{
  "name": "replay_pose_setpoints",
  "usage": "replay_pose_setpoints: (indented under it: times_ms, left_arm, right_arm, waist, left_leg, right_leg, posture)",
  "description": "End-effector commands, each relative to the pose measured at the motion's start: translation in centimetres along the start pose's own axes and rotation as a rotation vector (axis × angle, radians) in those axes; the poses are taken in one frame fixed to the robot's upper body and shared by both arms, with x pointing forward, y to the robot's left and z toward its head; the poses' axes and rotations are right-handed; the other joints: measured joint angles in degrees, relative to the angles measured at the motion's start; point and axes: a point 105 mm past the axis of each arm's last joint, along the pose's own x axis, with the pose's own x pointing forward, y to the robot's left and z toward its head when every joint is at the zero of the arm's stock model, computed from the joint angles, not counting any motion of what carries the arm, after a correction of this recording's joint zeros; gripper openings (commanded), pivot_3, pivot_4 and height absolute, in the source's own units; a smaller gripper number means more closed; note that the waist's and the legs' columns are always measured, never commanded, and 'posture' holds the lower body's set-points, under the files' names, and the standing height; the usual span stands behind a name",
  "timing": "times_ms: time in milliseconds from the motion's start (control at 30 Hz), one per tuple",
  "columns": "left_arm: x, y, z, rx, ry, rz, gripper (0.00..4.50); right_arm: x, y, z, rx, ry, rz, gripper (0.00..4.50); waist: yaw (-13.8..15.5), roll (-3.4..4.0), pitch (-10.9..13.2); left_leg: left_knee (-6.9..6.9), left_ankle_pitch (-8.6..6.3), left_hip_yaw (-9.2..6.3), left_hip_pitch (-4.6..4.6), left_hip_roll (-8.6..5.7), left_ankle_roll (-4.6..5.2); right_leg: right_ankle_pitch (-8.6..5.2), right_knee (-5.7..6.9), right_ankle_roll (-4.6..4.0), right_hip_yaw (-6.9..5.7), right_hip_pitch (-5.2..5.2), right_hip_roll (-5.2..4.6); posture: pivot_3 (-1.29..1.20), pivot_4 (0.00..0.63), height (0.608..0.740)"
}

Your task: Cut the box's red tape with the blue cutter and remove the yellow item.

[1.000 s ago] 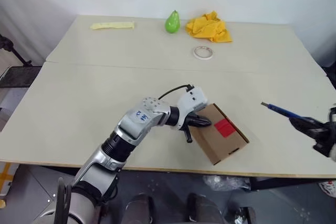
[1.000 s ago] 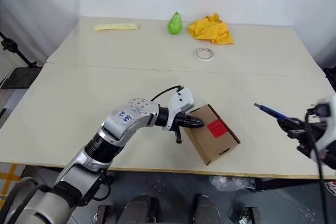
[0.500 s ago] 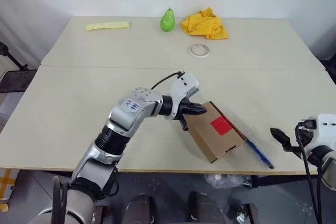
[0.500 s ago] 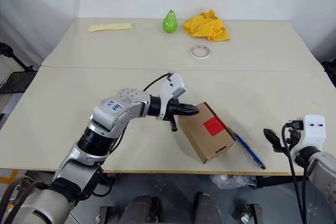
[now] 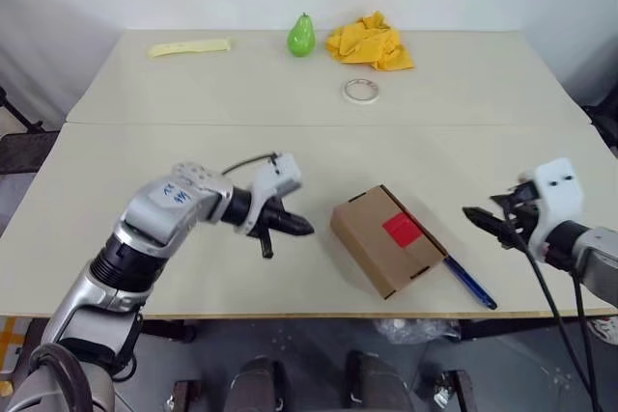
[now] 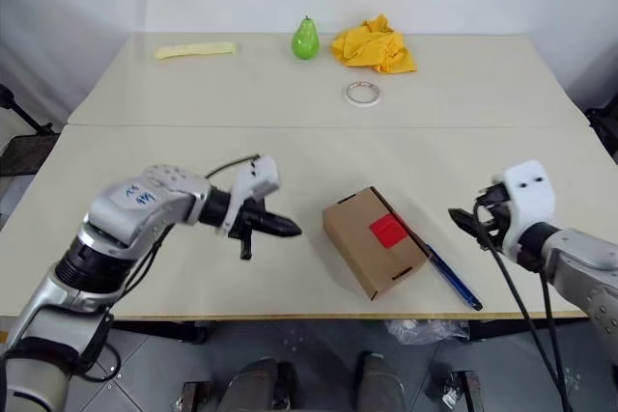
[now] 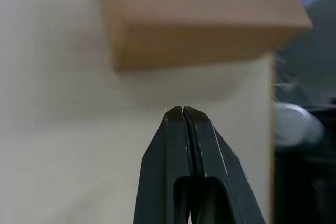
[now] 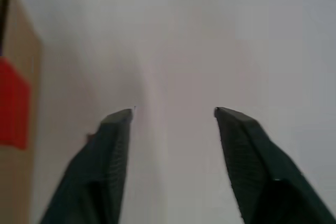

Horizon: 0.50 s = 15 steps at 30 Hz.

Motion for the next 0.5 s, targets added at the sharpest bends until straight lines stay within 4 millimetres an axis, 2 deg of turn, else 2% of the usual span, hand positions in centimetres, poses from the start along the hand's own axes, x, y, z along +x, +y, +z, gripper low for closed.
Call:
replay_pose_setpoints:
  times_ms: [33, 167, 267, 400, 500]
  left_arm:
    - [1.4, -1.6, 0.5, 0.017, -0.047, -0.035, 0.00]
    - [3.2, -1.3, 0.2, -0.016, -0.109, 0.023, 0.00]
    - [4.0, -1.0, 0.3, -0.044, -0.152, 0.066, 0.00]
    - [4.4, -0.5, 0.5, -0.049, -0.179, 0.107, 0.00]
    - [4.3, 1.0, 1.0, -0.029, -0.198, 0.168, 0.00]
  right_arm:
    - [1.0, 0.5, 0.5, -0.067, 0.044, 0.052, 1.38]
    - [2.0, 1.8, 1.1, -0.079, 0.074, 0.134, 0.02]
    - [1.9, 3.8, 1.5, -0.087, 0.111, 0.224, 0.02]
    - [1.7, 5.3, 1.3, -0.099, 0.148, 0.287, 0.02]
    - [1.7, 7.1, 1.7, -0.071, 0.133, 0.348, 0.02]
  waist:
    - [0.2, -0.01, 0.0]
    - [0.3, -0.02, 0.0]
    - [0.3, -0.05, 0.0]
    - [0.3, -0.04, 0.0]
    - [0.3, -0.05, 0.0]
  left_leg:
    - [0.02, -0.01, 0.03, 0.00, 0.00, 0.02]
    - [0.04, -0.03, 0.09, 0.02, -0.01, 0.05]
    - [0.03, -0.01, 0.08, 0.01, 0.01, 0.01]
    - [0.04, -0.01, 0.09, 0.01, 0.02, 0.01]
    - [0.04, -0.01, 0.09, 0.02, 0.02, 0.02]
  right_leg:
    - [0.00, -0.01, 0.00, 0.02, 0.00, 0.00]
    - [0.00, 0.00, 0.00, 0.08, -0.01, -0.01]
    - [0.00, 0.04, 0.00, 0.06, -0.05, -0.01]
    - [0.00, 0.06, 0.00, 0.07, -0.06, -0.01]
    - [0.00, 0.05, 0.00, 0.07, -0.06, -0.02]
  posture:
    - [0.00, 0.150, 0.740]
    - [0.00, 0.150, 0.740]
    - [0.00, 0.150, 0.740]
    - [0.00, 0.150, 0.740]
    - [0.00, 0.150, 0.740]
